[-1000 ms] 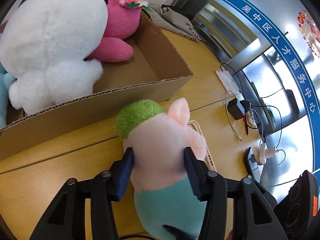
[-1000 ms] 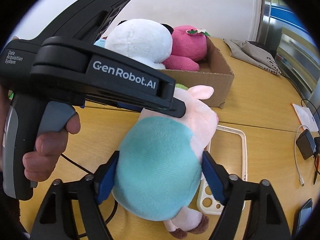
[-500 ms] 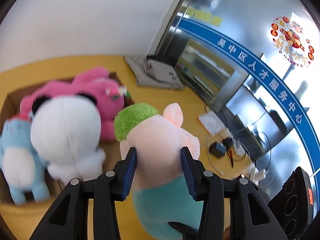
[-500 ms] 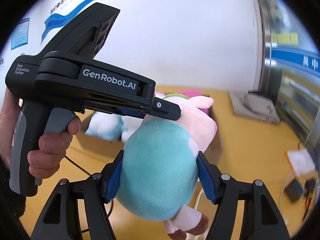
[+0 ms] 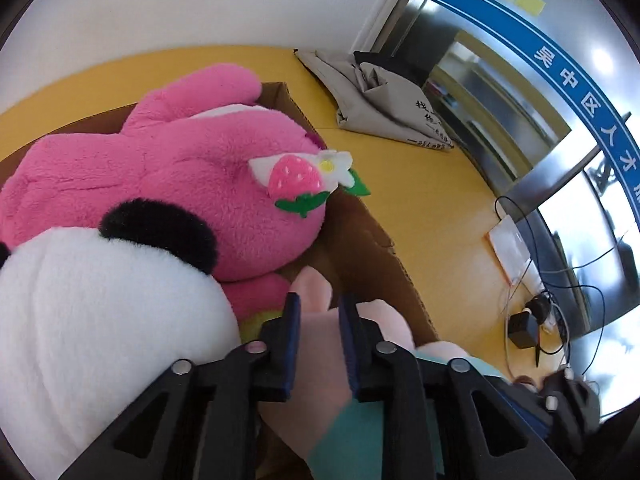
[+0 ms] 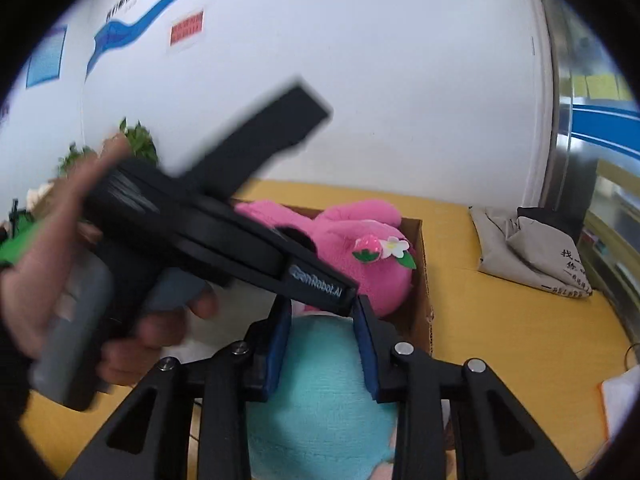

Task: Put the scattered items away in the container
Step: 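Grasp the pig with the right gripper and lift it over the box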

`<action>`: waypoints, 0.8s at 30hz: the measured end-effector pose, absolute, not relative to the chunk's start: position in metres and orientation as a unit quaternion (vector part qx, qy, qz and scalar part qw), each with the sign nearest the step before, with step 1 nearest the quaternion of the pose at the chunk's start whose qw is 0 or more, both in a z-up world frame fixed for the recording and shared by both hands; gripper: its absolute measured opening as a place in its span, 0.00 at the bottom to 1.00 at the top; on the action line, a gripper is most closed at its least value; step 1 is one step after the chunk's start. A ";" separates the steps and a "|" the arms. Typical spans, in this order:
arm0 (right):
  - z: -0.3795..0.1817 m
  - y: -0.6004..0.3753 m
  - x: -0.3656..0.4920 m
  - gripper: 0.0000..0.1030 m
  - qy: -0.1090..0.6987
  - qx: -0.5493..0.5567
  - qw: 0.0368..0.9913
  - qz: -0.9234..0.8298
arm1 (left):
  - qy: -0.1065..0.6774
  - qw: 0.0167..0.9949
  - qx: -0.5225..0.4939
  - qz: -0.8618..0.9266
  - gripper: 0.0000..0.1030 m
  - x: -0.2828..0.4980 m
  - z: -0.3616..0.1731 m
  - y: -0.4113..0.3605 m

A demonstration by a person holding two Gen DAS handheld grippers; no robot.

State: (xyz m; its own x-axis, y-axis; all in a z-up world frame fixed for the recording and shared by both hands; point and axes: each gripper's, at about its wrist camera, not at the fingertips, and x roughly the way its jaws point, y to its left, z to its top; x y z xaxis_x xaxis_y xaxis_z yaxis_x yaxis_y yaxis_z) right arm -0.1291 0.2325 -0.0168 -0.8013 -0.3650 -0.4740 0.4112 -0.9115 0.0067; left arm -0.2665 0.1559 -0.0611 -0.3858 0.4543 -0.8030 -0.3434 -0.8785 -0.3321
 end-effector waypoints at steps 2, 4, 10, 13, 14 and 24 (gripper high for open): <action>-0.016 0.233 -0.126 0.31 0.060 0.247 0.194 -0.947 | -0.025 0.234 -0.501 0.833 0.19 -0.266 -0.062 0.165; -0.015 0.239 -0.123 0.31 0.053 0.258 0.187 -0.946 | -0.014 0.230 -0.502 0.833 0.20 -0.264 -0.059 0.171; -0.001 0.262 -0.113 0.58 0.025 0.286 0.203 -0.936 | -0.058 0.226 -0.504 0.832 0.20 -0.258 -0.042 0.154; -0.006 0.265 -0.123 0.78 0.038 0.307 0.196 -0.931 | -0.104 0.242 -0.510 0.819 0.37 -0.247 -0.034 0.138; -0.006 0.267 -0.126 0.78 0.027 0.316 0.205 -0.926 | -0.116 0.251 -0.511 0.814 0.49 -0.244 -0.033 0.135; -0.038 0.256 -0.144 0.79 -0.054 0.389 0.273 -0.878 | -0.100 0.284 -0.534 0.790 0.85 -0.242 -0.034 0.151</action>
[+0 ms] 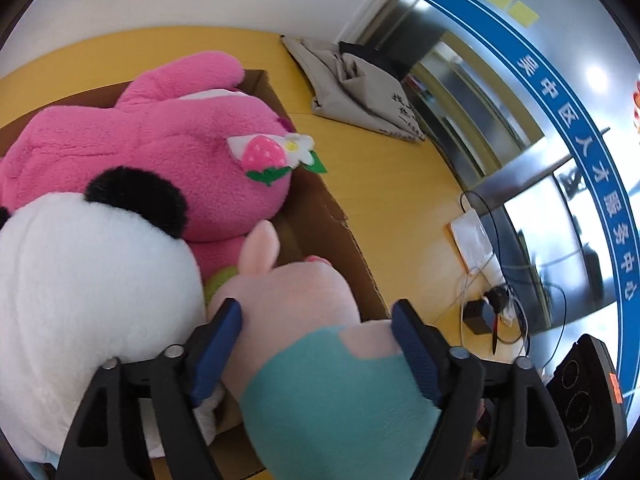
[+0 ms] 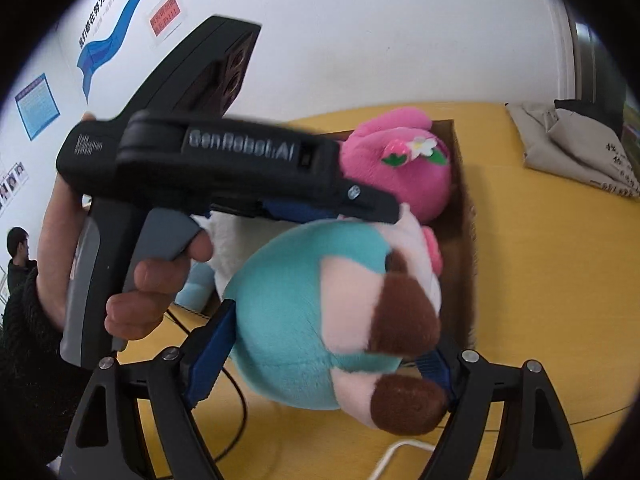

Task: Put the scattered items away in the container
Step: 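Grasp the pig with the right gripper and lift it over the box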

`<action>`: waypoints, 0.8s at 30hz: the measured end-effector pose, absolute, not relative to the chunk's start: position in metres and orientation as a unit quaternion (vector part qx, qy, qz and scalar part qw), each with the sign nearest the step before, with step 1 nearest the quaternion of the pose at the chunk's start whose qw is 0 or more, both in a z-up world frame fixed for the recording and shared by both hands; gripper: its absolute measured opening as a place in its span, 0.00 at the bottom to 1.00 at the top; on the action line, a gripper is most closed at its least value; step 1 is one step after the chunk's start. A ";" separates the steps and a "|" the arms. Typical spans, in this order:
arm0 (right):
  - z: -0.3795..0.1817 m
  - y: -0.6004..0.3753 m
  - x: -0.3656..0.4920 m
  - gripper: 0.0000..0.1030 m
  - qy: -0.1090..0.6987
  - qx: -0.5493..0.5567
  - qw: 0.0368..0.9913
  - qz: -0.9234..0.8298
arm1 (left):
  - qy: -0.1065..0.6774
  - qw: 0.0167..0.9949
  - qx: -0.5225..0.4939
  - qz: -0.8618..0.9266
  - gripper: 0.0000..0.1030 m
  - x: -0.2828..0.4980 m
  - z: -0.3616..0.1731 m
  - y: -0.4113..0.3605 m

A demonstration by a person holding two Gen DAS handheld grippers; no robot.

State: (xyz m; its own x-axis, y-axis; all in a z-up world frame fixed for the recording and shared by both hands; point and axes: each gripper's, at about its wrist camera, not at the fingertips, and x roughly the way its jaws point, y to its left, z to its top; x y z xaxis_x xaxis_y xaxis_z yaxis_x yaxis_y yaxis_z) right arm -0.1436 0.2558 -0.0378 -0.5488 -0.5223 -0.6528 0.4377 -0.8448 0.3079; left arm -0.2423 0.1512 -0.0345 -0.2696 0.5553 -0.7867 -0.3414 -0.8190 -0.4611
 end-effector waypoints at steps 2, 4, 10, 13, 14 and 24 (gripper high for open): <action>-0.040 0.249 -0.140 0.79 -0.049 0.380 0.271 -0.883 | -0.070 0.284 -0.534 0.793 0.91 -0.237 -0.035 0.159; -0.039 0.242 -0.137 0.81 -0.035 0.372 0.262 -0.890 | -0.051 0.285 -0.537 0.793 0.92 -0.234 -0.036 0.162; -0.040 0.221 -0.126 0.72 0.023 0.349 0.249 -0.903 | -0.057 0.288 -0.549 0.782 0.88 -0.238 -0.042 0.154; -0.038 0.215 -0.114 0.58 0.046 0.329 0.237 -0.913 | -0.073 0.305 -0.551 0.773 0.84 -0.237 -0.040 0.149; -0.037 0.216 -0.110 0.55 0.044 0.318 0.235 -0.917 | -0.083 0.312 -0.548 0.772 0.83 -0.235 -0.038 0.146; 0.011 0.232 -0.083 0.55 0.024 0.137 0.255 -0.957 | -0.077 0.308 -0.409 0.855 0.80 -0.215 0.048 0.136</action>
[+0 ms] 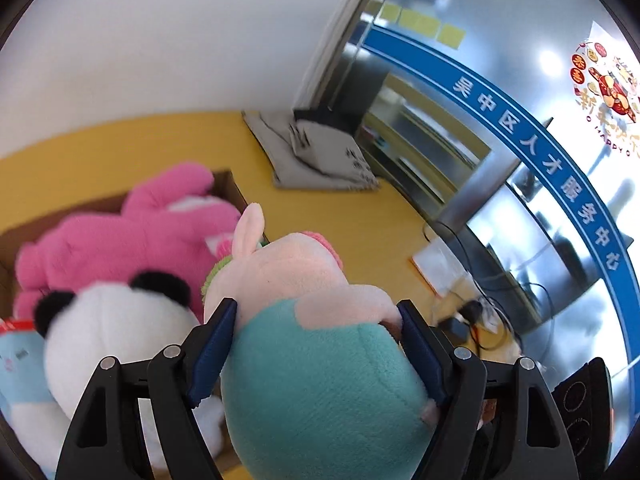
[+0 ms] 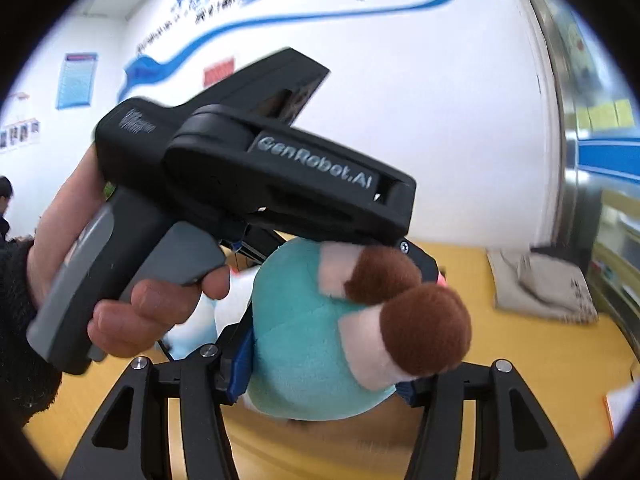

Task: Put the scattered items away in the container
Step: 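Lower the pig into the box beside the panda and open the right gripper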

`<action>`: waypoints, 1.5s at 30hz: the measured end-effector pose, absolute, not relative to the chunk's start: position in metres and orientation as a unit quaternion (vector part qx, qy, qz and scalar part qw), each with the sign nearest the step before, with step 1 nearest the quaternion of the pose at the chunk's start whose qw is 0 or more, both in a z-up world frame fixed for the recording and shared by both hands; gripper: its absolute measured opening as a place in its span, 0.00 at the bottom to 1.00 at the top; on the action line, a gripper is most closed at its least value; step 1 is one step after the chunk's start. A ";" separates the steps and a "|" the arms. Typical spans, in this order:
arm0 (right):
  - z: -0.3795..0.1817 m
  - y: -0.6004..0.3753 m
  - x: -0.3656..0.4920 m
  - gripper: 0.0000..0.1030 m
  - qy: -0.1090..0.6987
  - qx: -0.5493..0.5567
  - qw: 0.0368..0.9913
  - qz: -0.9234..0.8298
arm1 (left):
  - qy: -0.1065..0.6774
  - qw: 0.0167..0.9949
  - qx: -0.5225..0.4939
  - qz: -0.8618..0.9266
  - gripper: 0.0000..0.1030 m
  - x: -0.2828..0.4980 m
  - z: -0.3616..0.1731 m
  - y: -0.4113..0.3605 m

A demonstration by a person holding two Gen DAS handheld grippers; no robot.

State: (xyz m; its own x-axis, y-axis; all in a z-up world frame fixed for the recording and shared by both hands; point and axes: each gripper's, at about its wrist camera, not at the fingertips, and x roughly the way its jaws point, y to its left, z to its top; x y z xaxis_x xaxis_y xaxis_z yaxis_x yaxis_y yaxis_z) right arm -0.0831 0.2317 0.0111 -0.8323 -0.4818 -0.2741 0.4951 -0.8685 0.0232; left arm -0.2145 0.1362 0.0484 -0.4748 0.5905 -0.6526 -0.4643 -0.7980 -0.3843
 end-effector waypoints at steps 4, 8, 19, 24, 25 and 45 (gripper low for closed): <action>-0.026 0.243 -0.130 0.64 0.000 0.179 0.277 -0.944 | -0.070 0.271 -0.463 0.841 0.76 -0.253 0.003 0.149; -0.089 0.242 -0.158 0.73 0.015 0.356 0.251 -0.900 | -0.084 0.301 -0.502 0.807 0.70 -0.253 -0.042 0.165; -0.024 0.275 -0.118 0.73 -0.024 0.316 0.251 -0.915 | -0.118 0.288 -0.463 0.830 0.75 -0.250 -0.017 0.150; -0.047 0.260 -0.142 0.51 -0.038 0.352 0.232 -0.906 | -0.042 0.258 -0.516 0.816 0.65 -0.286 -0.045 0.169; -0.056 0.256 -0.147 0.50 -0.036 0.366 0.221 -0.903 | -0.016 0.259 -0.512 0.819 0.65 -0.286 -0.048 0.176; -0.012 0.255 -0.056 0.79 -0.032 0.371 0.106 -0.922 | 0.007 0.099 -0.376 0.921 1.00 -0.101 0.023 0.064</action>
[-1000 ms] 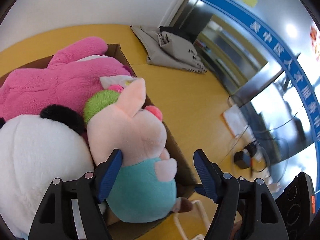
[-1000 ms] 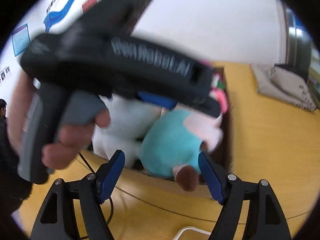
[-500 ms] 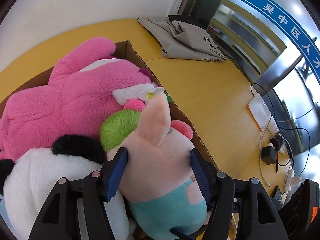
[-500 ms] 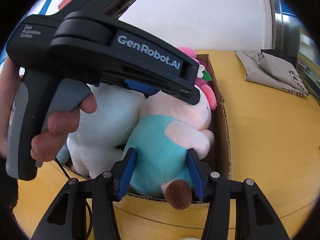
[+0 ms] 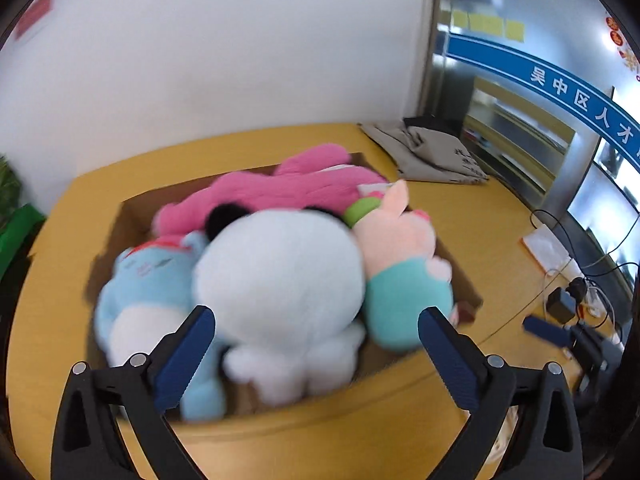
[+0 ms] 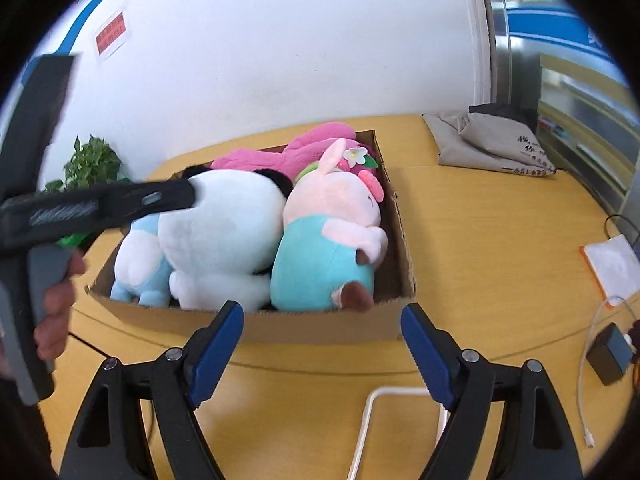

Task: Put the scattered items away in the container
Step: 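Lower the pig into the box beside the panda and open the right gripper, then move the right gripper to the clear white phone case and grasp its rim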

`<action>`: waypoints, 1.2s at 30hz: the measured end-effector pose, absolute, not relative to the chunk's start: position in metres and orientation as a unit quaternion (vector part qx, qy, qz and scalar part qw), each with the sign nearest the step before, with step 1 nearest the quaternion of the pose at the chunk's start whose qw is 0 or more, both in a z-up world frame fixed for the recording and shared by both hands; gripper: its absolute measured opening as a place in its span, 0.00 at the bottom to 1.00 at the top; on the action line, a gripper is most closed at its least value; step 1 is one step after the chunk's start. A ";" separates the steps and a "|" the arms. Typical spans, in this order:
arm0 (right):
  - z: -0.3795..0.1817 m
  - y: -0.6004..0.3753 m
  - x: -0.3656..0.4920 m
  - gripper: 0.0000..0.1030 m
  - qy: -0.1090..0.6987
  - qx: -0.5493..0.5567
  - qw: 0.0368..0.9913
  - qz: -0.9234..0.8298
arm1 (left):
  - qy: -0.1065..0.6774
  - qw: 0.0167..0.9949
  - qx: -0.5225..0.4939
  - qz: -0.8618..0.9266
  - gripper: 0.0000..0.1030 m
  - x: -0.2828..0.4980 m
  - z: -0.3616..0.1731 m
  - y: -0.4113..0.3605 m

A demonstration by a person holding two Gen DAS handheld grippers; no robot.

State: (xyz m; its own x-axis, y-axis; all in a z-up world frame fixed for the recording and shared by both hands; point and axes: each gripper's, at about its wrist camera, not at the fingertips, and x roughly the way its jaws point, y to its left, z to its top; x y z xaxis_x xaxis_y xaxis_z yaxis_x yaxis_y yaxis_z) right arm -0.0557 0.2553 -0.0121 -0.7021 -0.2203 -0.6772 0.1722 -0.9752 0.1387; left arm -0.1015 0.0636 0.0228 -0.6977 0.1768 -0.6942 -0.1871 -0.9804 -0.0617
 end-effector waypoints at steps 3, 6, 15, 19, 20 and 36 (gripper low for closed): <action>-0.007 0.242 -0.046 0.79 -0.010 0.365 0.092 -0.926 | -0.010 0.065 -0.373 0.926 1.00 -0.060 0.023 0.030; -0.003 0.233 -0.038 0.79 0.003 0.354 0.077 -0.932 | -0.043 0.055 -0.371 0.926 1.00 -0.032 0.024 0.008; 0.022 0.205 0.004 0.79 0.043 0.330 0.061 -0.941 | -0.049 0.079 -0.345 0.934 1.00 0.008 0.039 0.008; 0.025 0.205 0.012 0.79 0.046 0.333 0.056 -0.940 | -0.051 0.087 -0.350 0.931 1.00 0.013 0.036 0.011; 0.025 0.205 0.013 0.79 0.045 0.334 0.055 -0.940 | -0.052 0.086 -0.352 0.931 1.00 0.013 0.035 0.012; -0.055 0.315 0.016 0.78 -0.022 0.425 -0.001 -0.905 | -0.057 0.218 -0.463 0.857 1.00 -0.039 -0.037 0.105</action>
State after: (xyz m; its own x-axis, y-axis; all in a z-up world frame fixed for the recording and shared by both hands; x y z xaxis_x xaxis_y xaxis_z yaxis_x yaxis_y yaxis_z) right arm 0.0163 0.3147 -0.0554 -0.6386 -0.0175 -0.7694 -0.0197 -0.9990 0.0391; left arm -0.0391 0.1046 -0.0374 -0.4771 0.4268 -0.7682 -0.3205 -0.8985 -0.3001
